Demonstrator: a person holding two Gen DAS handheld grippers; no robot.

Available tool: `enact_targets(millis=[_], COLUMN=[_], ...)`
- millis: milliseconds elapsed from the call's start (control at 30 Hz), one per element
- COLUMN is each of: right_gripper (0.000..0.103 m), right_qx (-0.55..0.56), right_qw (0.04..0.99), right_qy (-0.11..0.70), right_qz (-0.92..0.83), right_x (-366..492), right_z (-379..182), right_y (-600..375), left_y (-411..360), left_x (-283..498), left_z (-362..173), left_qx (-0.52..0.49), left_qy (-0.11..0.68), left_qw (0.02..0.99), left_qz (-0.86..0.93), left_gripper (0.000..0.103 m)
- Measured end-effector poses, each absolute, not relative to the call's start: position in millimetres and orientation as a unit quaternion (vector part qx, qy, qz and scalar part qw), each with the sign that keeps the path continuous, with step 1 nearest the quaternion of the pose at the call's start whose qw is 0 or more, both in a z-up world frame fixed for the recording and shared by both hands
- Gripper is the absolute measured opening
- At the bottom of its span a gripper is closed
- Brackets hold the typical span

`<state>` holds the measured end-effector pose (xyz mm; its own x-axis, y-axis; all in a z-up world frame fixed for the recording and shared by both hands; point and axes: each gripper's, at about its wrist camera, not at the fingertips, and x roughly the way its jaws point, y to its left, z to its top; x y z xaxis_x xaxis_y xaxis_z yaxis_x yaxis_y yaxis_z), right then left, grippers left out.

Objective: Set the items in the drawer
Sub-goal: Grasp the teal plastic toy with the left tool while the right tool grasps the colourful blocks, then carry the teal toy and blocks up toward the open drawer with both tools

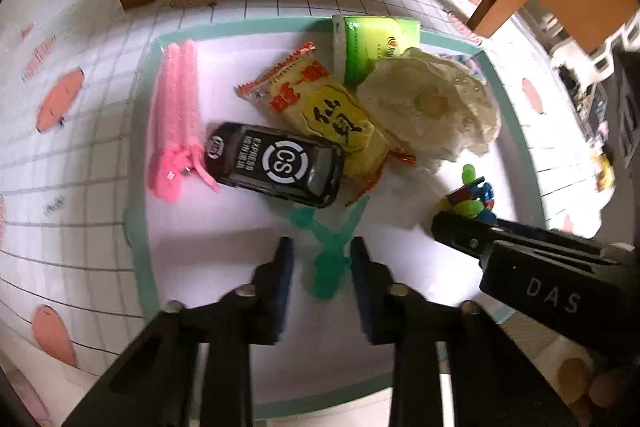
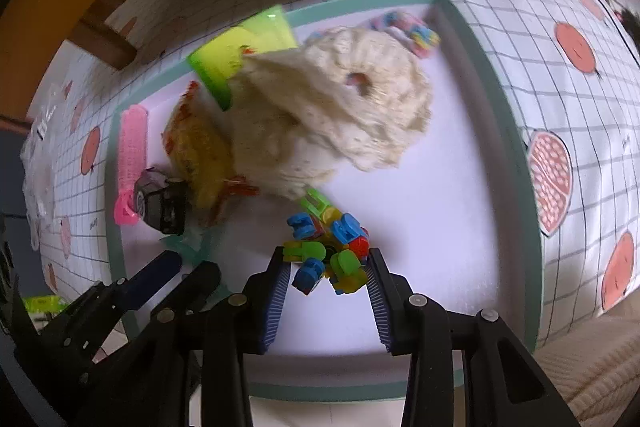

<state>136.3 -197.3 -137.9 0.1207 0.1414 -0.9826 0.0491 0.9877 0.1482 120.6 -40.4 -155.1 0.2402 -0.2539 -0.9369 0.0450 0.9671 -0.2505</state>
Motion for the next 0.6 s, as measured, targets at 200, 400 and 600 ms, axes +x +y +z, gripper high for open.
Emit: enact_targets(millis=[200, 400, 600], right_gripper=[0.041, 0.041, 0.041], right_qx=[0.096, 0.092, 0.093], right_qw=[0.745, 0.753, 0.770], right_qy=[0.660, 0.651, 0.631], right_qz=[0.023, 0.028, 0.037], right_x=[132.2, 126.2, 124.1], right_z=[-131.8, -118.0, -88.0], right_y=[-208.7, -213.6, -219.1], left_y=[-36.3, -28.7, -23.6], left_x=[119.3, 114.7, 116.9], left_z=[-157.3, -157.6, -122.4], left_qx=[-0.109, -0.139, -0.150], left_qy=[0.618, 0.633, 0.610], left_qw=[0.772, 0.756, 0.770], left_qz=[-0.098, -0.096, -0.112], left_gripper=[0.017, 0.017, 0.017])
